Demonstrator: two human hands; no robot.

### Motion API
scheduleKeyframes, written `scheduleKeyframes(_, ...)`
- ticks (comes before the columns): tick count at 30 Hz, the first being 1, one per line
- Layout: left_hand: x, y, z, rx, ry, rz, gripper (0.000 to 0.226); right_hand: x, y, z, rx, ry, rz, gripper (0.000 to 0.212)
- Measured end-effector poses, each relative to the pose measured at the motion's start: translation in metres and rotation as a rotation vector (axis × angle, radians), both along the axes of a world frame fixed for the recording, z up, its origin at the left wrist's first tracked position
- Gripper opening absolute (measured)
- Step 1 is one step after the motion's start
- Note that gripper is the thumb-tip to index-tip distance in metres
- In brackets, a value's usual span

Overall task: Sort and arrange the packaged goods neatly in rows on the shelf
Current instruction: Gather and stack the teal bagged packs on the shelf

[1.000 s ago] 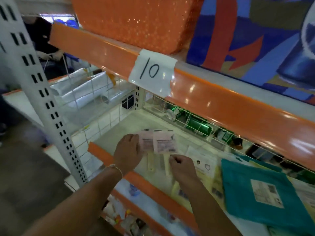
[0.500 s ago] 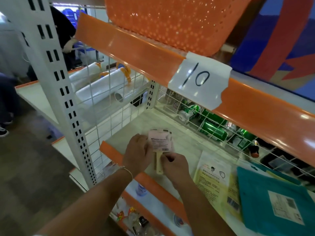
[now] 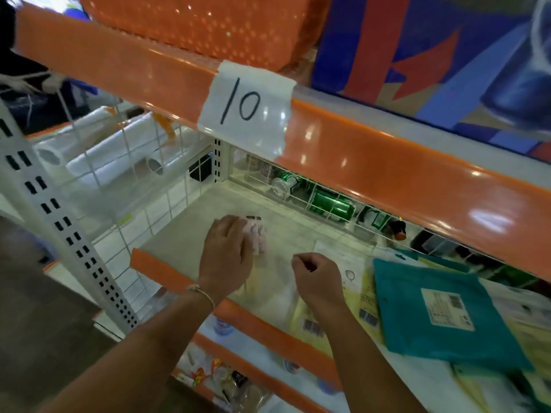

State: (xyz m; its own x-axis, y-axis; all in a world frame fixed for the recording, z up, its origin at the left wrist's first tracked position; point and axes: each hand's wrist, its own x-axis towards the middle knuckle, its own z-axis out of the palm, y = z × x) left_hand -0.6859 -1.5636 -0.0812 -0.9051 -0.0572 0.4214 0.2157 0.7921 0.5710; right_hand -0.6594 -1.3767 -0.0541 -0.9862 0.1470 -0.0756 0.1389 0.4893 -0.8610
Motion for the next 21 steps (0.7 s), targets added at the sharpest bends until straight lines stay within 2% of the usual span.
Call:
scheduleKeyframes(2, -0.001, 0.028, 0.013, -0.002, 0.034, -0.077, 0.034, 0.003, 0.016, 0.005, 0.016, 0.032, -0.033, 0.009)
scheduleKeyframes(5, 0.001, 0.074, 0.024, 0.005, 0.035, -0.152, 0.043, 0.013, 0.047, 0.012, 0.002, 0.051, -0.096, 0.014)
scheduleKeyframes(7, 0.005, 0.106, 0.028, 0.001, 0.004, -0.206, 0.043, 0.022, 0.073, 0.015, -0.025, 0.044, -0.142, 0.008)
scheduleKeyframes(13, 0.026, 0.195, 0.022, -0.059, -0.059, -0.445, 0.037, 0.054, 0.149, 0.022, -0.09, 0.015, -0.268, 0.01)
scheduleKeyframes(15, 0.032, 0.222, 0.017, -0.108, -0.087, -0.544, 0.033, 0.066, 0.169, 0.021, -0.111, 0.006, -0.313, 0.017)
scheduleKeyframes(17, 0.04, 0.243, 0.009, -0.146, -0.141, -0.608, 0.039, 0.078, 0.187, 0.016, -0.135, -0.05, -0.36, 0.019)
scheduleKeyframes(21, 0.063, 0.264, -0.011, -0.131, -0.193, -0.616, 0.05, 0.107, 0.218, 0.005, -0.216, -0.206, -0.431, 0.039)
